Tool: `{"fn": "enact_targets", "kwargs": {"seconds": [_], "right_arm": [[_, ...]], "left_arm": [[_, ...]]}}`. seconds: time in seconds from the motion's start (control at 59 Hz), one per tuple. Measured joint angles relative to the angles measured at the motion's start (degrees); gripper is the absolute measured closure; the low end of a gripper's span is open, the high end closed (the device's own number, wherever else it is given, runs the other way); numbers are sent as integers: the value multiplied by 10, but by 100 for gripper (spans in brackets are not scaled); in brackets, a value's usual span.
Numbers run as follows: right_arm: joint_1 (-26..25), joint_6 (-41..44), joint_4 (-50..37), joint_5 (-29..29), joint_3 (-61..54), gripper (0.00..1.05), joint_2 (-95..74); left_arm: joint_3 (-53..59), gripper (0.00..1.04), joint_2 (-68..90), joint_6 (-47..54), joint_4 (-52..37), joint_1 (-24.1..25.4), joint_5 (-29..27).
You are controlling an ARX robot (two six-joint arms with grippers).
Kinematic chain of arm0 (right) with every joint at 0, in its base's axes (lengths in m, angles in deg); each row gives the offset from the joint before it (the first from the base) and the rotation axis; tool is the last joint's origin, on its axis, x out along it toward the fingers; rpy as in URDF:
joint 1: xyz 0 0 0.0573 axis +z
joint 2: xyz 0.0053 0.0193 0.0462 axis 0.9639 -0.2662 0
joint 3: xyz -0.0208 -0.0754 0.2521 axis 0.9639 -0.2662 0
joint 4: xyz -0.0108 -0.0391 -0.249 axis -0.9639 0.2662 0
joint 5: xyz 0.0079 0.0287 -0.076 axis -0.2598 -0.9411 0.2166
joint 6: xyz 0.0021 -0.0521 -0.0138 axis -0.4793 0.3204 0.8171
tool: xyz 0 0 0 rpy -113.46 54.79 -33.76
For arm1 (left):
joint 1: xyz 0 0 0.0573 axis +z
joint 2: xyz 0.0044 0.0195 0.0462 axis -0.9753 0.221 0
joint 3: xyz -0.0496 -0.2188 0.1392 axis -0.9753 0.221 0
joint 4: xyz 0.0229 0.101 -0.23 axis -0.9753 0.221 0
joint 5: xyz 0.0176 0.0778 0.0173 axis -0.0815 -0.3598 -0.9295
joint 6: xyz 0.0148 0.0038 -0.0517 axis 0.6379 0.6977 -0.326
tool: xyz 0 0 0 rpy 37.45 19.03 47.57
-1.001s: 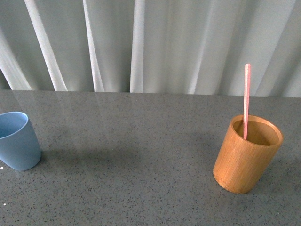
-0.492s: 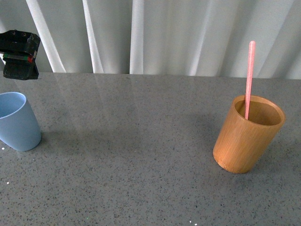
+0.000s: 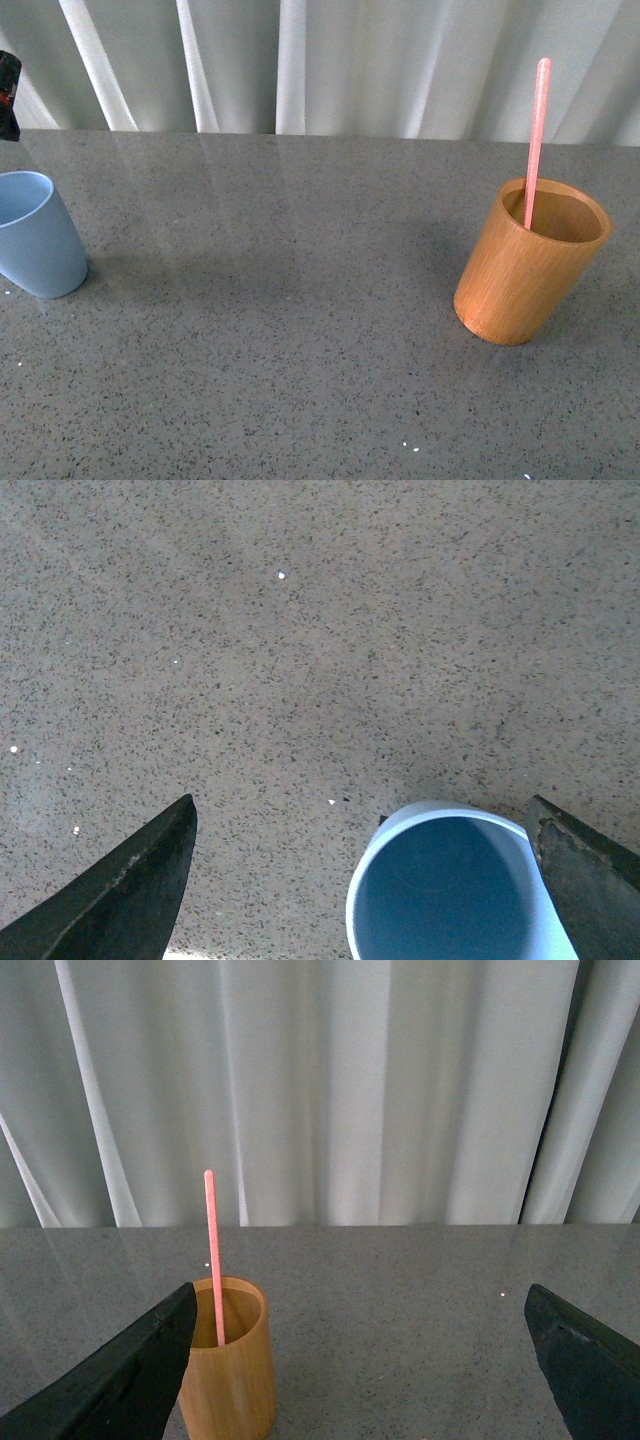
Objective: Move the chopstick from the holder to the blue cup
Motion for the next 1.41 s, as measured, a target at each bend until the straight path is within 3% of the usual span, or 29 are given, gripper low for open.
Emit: {"fn": "enact_targets", "kwargs": {"seconds": [0.611, 1.408], "right_arm": [[0, 0, 0, 0, 0, 10, 0], [0, 0, 0, 0, 0, 10, 0]], "left_arm": [[59, 7, -20, 28, -14, 27, 30], [61, 7, 32, 35, -37, 12, 3]]}}
